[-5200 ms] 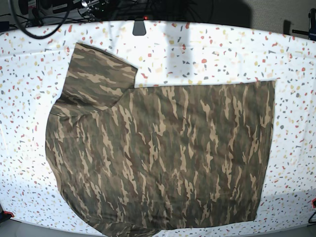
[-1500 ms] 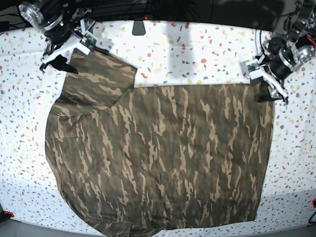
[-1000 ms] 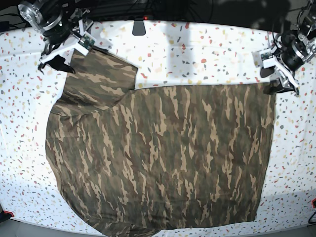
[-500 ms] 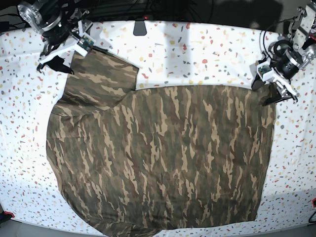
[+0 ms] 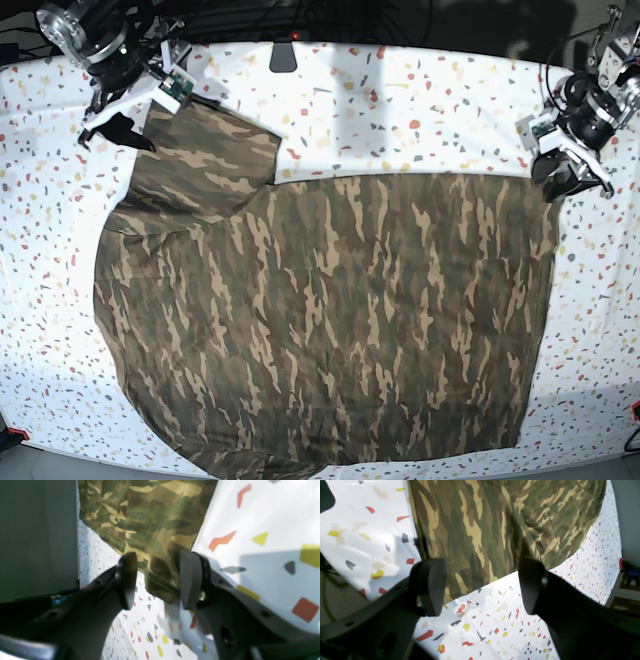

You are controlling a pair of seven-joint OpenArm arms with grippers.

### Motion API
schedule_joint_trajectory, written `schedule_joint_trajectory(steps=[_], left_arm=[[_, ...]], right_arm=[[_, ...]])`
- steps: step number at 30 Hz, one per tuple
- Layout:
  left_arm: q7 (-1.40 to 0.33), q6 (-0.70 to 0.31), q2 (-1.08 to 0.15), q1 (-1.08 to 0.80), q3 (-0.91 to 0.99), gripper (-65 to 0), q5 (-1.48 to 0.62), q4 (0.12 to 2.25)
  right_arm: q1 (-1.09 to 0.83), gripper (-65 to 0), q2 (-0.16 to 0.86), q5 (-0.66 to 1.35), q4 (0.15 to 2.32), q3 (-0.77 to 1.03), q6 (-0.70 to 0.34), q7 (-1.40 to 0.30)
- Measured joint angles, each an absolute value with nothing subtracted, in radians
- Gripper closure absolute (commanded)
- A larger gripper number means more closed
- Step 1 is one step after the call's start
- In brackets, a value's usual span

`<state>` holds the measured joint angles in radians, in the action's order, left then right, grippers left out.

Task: Fold the T-shirt properly
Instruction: 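Close both grippers on the shirt's collar-side edge corners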

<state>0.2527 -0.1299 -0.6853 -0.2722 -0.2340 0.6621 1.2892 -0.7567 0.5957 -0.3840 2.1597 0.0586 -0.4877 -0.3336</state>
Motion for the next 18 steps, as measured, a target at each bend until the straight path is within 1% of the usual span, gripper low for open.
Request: schedule_joint_trajectory(steps=[10,12,14,18], left_arm=[[0.293,-0.13,-0.662,-0.283,-0.216,-29.6,0.662,1.283],[0.305,-0.13,-0.662,-0.283,-0.216,-29.6,0.701,1.288],[0.287,-0.131,-0.665,-0.286,-0.218,-29.6,0.744,1.311],[0.204,-0.134,-0.688,-0.292,-0.236,-29.6,0.762,1.372]], right_arm=[[-0.757,-44.2,0.596,-0.384,2.16,0.059,-0.488,-0.334],[-0.757,-44.2,0.596,-0.384,2.16,0.059,-0.488,-0.334],[-0.757,-44.2,0.596,-0.384,2.16,0.059,-0.488,-0.334],[-0.757,-44.2,0.596,-0.384,2.16,0.059,-0.488,-0.334]])
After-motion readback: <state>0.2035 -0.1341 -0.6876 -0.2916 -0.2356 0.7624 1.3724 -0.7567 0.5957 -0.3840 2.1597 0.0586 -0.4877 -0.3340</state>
